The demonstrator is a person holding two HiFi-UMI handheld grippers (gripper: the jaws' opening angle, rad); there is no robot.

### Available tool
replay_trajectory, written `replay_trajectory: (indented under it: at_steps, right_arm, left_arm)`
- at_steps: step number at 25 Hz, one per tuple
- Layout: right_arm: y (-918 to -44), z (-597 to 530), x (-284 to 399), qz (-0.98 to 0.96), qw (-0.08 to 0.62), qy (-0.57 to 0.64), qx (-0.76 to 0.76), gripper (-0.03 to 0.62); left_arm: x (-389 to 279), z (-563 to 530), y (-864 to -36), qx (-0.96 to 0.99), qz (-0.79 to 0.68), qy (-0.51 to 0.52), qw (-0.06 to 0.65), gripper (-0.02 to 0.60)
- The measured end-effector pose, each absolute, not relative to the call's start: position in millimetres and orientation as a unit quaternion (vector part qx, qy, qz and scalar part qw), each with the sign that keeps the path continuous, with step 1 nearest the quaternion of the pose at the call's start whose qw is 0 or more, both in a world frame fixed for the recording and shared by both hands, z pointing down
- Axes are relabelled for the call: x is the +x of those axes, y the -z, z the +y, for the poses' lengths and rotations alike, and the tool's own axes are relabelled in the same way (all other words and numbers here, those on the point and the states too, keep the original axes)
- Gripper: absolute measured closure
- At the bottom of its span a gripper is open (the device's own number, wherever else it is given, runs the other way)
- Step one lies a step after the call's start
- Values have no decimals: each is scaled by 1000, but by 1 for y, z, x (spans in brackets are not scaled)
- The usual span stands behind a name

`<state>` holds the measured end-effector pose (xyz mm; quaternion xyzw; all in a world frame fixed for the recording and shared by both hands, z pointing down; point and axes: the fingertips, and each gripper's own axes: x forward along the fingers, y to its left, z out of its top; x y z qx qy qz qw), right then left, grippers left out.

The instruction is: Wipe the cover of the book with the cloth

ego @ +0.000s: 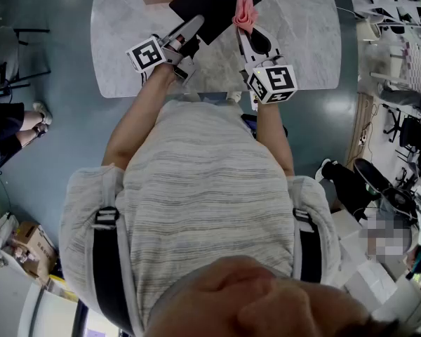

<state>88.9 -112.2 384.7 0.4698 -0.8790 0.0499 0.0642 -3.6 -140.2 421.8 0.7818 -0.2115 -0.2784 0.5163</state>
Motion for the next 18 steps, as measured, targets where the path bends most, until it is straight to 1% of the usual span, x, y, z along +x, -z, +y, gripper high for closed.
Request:
replay_trajectory:
  at_steps: [6,10,18]
  right_arm:
    - [-380,-112,86,-881,61,-47,467,559]
    - [-380,-112,88,-882,61,-50,464,559]
    - [-379,-113,86,-885,63,-45,458,559]
  left_arm:
    - [-6,-141,-419,788,-214,276,506,503]
    - [-4,-139,-416,779,-211,282,519,502]
    - [-3,-139,-418,779,-215,278,519,503]
